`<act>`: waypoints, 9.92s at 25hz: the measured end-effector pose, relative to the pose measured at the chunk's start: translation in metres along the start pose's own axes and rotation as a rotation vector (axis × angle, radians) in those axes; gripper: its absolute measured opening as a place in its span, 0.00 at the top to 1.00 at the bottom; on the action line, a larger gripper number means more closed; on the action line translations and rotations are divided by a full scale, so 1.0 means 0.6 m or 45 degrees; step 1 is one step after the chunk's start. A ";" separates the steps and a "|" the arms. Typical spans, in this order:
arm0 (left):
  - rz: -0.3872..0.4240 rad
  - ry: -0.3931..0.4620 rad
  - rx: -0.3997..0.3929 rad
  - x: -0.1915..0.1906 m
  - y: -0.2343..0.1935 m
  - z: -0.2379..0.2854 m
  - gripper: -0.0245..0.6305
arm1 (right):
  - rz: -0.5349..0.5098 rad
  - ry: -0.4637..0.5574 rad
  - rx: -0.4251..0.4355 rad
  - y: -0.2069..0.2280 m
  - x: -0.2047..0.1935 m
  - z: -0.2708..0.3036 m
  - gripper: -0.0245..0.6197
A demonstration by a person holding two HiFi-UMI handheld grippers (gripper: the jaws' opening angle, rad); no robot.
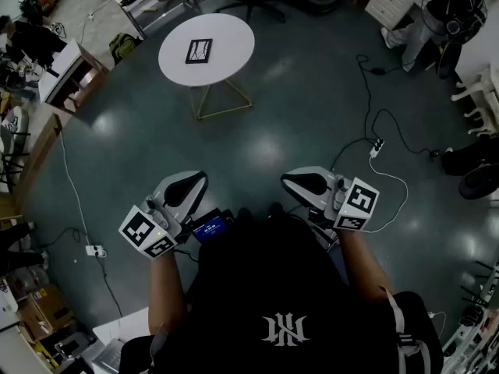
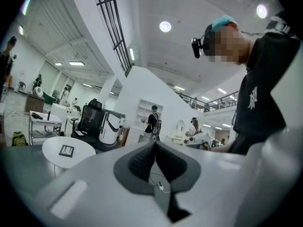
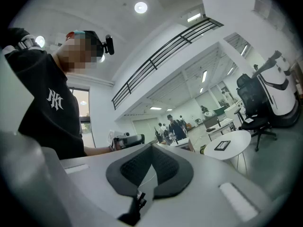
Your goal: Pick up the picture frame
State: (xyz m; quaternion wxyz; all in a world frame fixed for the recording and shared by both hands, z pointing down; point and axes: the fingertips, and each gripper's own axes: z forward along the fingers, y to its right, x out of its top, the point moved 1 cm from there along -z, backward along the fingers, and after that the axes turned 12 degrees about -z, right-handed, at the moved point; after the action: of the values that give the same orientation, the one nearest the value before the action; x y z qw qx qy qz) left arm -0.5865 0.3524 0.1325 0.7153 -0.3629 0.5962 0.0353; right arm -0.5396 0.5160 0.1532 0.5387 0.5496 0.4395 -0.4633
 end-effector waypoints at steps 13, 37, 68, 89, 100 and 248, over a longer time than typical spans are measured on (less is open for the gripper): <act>-0.057 0.014 -0.074 -0.013 -0.065 -0.108 0.96 | -0.023 -0.029 -0.024 -0.056 -0.004 0.143 0.97; -0.063 -0.074 -0.057 0.056 -0.146 0.249 0.96 | 0.005 -0.011 -0.048 0.300 0.040 0.034 0.97; -0.243 0.250 0.233 0.267 -0.608 0.522 0.96 | 0.082 -0.196 0.312 0.811 0.088 0.237 0.97; -0.268 0.545 0.713 0.362 -0.821 0.360 0.96 | 0.043 -0.306 0.894 0.946 0.112 0.624 0.97; -0.328 0.709 1.135 0.403 -0.911 0.410 0.96 | 0.075 -0.417 1.343 1.091 0.116 0.752 0.97; -0.584 0.555 2.102 0.282 -0.976 0.252 0.84 | -0.519 -0.516 1.047 0.979 0.009 0.973 0.91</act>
State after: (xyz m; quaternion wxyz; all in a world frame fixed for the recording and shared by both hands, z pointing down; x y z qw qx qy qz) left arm -0.1300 -0.0573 0.2667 0.6090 0.1600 0.4672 -0.6207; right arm 0.0176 -0.0871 0.2618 0.2505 0.5182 0.2053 -0.7915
